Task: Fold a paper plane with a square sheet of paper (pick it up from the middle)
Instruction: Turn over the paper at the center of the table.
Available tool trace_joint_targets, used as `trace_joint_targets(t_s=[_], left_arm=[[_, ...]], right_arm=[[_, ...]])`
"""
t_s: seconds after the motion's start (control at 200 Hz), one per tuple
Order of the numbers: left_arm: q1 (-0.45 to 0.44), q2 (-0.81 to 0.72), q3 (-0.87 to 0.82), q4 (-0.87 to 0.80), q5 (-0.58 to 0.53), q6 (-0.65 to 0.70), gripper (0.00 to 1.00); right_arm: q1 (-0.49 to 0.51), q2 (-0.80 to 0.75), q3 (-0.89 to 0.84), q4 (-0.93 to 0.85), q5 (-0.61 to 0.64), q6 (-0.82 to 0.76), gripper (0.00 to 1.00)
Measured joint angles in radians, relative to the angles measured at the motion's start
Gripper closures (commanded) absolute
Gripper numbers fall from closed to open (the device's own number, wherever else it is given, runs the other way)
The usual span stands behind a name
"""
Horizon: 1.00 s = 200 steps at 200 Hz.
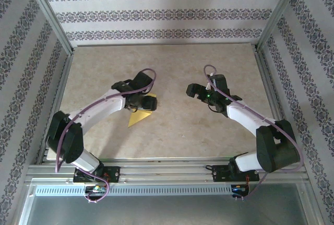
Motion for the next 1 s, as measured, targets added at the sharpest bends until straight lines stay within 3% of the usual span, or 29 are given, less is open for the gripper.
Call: trace_joint_targets(t_s=[0.185,0.435,0.62,0.999], left_arm=[[0.116,-0.087,-0.217,0.103,-0.024,-0.029,0.54],[0.256,-0.081,-0.366,0.279,0.089,-0.039,0.66],[0.274,0.000,-0.363,0.385,0.151,-0.041,0.72],[0.274,0.096,-0.333,0.442,0.246,-0.017,0.81]], right_arm=[[0.043,0.037,0.032,0.001,-0.011,0.004,0.02],[0.077,0.061,0.062,0.013,-0.017,0.008,0.02],[0.086,0.067,0.067,0.016,-0.018,0.020,0.02],[0.094,0.091,0.077,0.016,-0.036,0.033,0.02]])
